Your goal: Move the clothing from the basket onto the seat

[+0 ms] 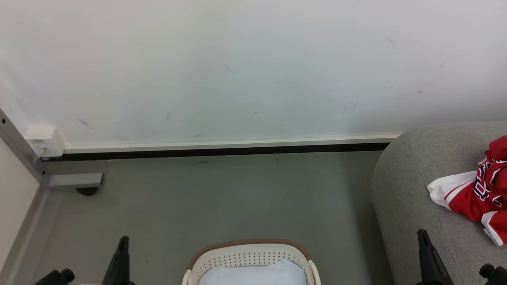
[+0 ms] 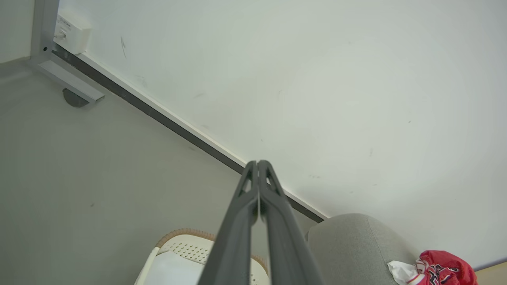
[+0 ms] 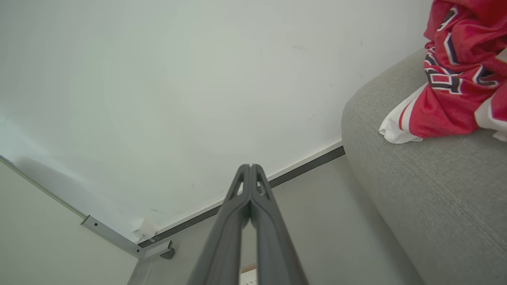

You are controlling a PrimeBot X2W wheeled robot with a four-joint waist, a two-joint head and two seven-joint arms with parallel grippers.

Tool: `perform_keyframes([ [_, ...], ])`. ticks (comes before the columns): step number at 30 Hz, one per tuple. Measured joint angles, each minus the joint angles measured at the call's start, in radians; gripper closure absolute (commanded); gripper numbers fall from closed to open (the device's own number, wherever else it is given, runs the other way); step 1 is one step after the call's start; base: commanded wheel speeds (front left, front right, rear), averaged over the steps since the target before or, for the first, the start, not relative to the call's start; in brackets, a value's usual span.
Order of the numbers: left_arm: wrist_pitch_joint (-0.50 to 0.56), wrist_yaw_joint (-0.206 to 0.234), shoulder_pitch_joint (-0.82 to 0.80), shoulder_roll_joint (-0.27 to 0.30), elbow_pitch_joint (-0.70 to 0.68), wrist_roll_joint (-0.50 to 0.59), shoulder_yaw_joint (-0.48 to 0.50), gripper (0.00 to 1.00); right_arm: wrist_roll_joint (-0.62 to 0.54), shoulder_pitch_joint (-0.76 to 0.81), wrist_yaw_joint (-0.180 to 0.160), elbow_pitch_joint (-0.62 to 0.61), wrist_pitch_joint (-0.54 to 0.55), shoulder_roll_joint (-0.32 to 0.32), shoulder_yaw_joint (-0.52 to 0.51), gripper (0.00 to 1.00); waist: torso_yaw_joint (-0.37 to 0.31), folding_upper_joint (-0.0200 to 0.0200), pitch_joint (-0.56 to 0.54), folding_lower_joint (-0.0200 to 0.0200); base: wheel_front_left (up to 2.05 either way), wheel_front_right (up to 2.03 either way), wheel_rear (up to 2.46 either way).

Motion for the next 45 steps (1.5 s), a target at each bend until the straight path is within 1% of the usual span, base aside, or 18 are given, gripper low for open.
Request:
perform_keyframes([
  [14,0.050,0.000,-0.021,-0.012,0.000,-0.172,0.020,1.00,0.187,-0.026,0.000,0.008,0.044,-0.007,-0.027,1.00,0.005,0.0000,0.002,0.0000,0.00,0.00,0.00],
  [23,0.078,0.000,-0.033,-0.020,-0.001,-0.261,0.033,1.00,0.295,-0.038,0.000,0.015,0.069,-0.011,-0.042,1.00,0.009,0.0000,0.003,0.0000,0.00,0.00,0.00],
  [45,0.138,0.000,-0.057,-0.037,-0.002,-0.472,0.057,1.00,0.511,-0.070,0.000,0.030,0.126,-0.015,-0.082,1.00,0.018,0.0000,0.007,0.0000,0.00,0.00,0.00],
])
